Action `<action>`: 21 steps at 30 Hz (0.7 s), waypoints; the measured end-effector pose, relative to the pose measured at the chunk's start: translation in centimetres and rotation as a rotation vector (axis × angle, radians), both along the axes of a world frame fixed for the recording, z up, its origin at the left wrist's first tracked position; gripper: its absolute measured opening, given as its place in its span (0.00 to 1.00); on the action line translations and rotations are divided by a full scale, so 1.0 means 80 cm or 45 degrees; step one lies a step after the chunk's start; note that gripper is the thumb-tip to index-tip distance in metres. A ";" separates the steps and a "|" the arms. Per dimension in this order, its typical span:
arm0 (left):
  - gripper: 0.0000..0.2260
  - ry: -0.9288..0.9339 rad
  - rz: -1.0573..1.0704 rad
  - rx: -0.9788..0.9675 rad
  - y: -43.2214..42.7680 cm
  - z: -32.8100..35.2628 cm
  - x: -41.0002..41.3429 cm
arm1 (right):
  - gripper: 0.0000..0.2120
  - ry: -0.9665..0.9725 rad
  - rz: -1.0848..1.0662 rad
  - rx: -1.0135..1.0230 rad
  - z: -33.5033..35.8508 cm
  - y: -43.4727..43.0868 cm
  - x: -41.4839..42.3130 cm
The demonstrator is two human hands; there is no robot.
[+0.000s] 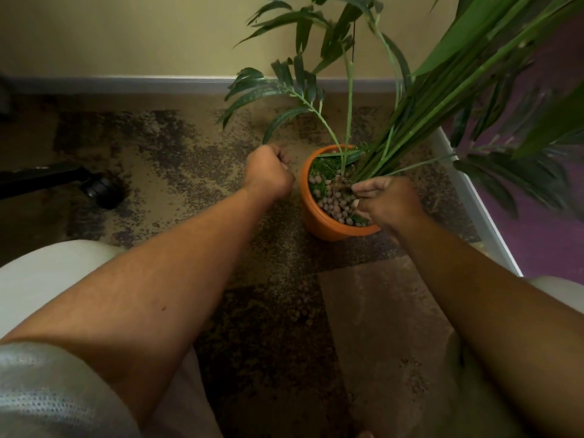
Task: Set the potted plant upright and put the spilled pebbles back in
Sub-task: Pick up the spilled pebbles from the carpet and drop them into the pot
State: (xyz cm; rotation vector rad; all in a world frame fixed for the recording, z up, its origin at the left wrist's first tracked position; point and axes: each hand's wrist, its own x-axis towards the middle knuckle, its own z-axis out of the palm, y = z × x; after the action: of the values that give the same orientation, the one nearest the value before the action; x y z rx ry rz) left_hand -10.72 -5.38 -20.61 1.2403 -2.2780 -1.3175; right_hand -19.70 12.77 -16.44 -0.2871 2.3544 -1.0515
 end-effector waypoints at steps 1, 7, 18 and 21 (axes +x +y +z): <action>0.06 -0.010 0.005 -0.003 -0.001 0.000 0.002 | 0.16 0.007 0.000 -0.001 0.000 -0.001 -0.001; 0.04 -0.164 -0.049 -0.053 -0.004 -0.009 0.015 | 0.10 0.082 -0.010 0.017 0.002 0.001 -0.004; 0.17 -0.858 -0.998 -0.256 0.049 -0.039 0.054 | 0.08 -0.434 0.687 0.302 0.002 -0.011 0.054; 0.25 -1.054 -1.217 -0.221 0.072 -0.062 0.061 | 0.11 -0.387 0.879 0.540 -0.026 -0.014 0.079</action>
State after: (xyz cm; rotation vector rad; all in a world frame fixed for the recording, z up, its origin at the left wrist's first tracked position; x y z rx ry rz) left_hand -5.83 0.36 -25.55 0.6643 -3.7696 -0.7853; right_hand -13.38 11.65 -18.54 -0.6598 1.9076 -0.2394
